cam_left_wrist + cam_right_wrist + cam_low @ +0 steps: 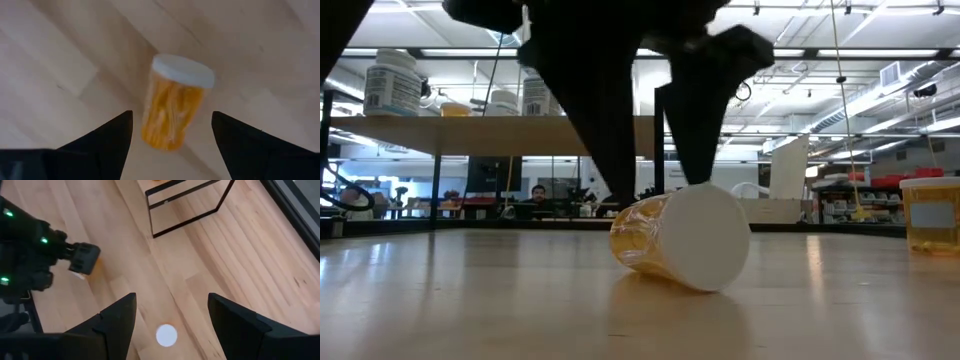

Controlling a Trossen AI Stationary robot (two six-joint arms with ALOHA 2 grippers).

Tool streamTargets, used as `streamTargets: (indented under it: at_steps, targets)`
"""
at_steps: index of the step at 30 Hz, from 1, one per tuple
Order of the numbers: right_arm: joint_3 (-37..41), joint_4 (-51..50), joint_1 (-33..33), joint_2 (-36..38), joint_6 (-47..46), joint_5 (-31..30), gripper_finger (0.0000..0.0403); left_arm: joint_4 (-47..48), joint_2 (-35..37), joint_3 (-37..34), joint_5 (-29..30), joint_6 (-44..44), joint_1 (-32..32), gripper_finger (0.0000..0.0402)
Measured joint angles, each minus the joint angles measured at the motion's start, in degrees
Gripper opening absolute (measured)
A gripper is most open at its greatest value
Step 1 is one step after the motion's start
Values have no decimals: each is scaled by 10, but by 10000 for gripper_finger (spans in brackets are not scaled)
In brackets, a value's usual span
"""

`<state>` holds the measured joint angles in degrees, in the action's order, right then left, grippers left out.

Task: Pick and place medicine bottles onto shelf by color
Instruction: Put the orange pill bottle on the shelf

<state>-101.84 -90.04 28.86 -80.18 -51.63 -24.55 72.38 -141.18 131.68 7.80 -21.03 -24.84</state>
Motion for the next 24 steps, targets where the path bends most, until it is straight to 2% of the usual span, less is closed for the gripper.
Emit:
streamTargets:
  at_steps: [16,24]
  targets:
    - [0,0,40,0,-48,-27,253,-2,-3,0,-19,-11,2,279]
    - [0,0,40,0,-61,-26,253,-13,-32,0,-15,-14,2,279]
